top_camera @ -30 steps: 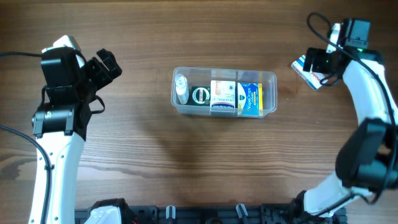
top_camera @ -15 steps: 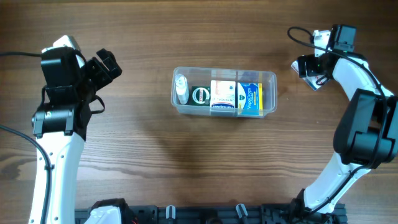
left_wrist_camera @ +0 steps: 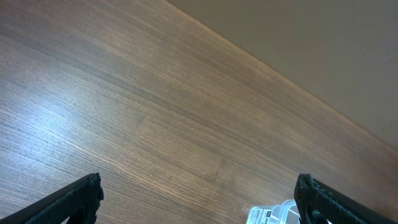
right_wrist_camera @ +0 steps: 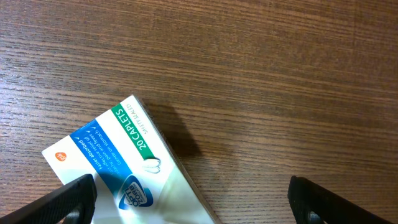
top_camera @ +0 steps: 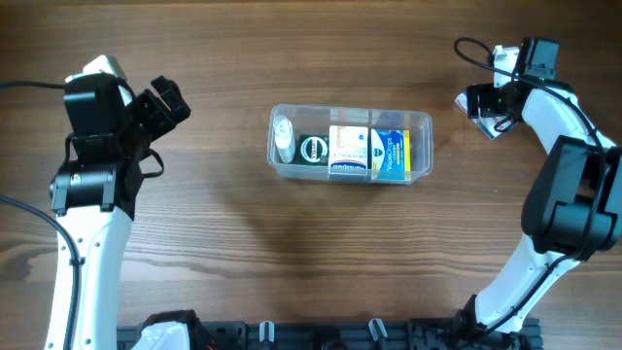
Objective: Pack container
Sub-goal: 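Move the right gripper to the white Optizorb box and grasp it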
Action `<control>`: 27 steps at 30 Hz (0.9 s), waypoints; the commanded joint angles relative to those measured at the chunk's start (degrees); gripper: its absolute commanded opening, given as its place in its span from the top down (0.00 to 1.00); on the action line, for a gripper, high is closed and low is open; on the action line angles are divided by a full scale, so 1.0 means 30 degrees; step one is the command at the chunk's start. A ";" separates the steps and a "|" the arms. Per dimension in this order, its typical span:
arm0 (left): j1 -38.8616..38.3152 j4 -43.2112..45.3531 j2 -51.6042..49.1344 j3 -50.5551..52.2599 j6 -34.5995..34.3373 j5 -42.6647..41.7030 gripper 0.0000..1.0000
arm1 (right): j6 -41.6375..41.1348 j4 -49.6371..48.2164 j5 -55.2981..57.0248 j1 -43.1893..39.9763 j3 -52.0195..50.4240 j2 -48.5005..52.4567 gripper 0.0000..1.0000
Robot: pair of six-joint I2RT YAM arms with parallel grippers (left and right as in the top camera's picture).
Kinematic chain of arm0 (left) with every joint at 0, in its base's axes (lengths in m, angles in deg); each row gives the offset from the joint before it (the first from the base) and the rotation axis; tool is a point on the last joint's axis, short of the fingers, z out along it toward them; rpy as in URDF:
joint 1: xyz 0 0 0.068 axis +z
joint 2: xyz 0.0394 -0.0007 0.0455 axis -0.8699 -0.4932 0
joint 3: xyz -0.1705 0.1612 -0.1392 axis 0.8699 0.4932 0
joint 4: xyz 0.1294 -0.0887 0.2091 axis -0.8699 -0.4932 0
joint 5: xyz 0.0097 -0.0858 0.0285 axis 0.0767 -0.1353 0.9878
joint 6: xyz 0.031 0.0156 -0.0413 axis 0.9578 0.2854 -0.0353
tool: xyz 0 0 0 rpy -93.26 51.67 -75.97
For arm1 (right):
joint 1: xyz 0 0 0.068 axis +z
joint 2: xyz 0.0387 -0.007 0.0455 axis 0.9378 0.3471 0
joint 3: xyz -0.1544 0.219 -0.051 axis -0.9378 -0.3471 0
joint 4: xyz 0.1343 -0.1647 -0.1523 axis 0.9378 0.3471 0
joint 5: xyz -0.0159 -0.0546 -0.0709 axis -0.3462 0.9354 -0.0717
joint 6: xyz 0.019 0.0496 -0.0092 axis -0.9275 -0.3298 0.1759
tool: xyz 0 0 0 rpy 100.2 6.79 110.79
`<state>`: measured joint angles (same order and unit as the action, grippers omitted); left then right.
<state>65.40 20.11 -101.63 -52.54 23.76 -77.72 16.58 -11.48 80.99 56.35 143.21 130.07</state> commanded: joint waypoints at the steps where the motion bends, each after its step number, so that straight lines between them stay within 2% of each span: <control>1: 0.0102 0.0044 -0.0058 -0.0153 0.0102 -0.0219 0.00 | -0.0146 0.0248 0.0095 0.0007 -0.0306 -0.0219 0.00; 7: 0.0102 0.0044 -0.0058 -0.0153 0.0102 -0.0219 0.00 | 0.0240 0.0459 -0.0204 0.0000 -0.0306 -0.1705 0.00; 12: 0.0102 0.0044 -0.0058 -0.0153 0.0102 -0.0219 0.00 | 0.1639 0.1166 -0.3206 -0.0007 -0.0313 -0.1581 0.00; 20: 0.0102 0.0044 -0.0058 -0.0153 0.0102 -0.0219 0.00 | 0.3657 0.0663 -0.3184 -0.0051 -0.1486 -0.1566 0.00; 27: 0.0102 0.0044 -0.0058 -0.0153 0.0102 -0.0219 0.00 | 0.3206 -0.0641 -0.2739 -0.0328 -0.1938 -0.0809 0.00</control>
<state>65.40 20.11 -101.63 -52.54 23.76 -77.72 25.96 -12.12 73.23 56.17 137.81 126.40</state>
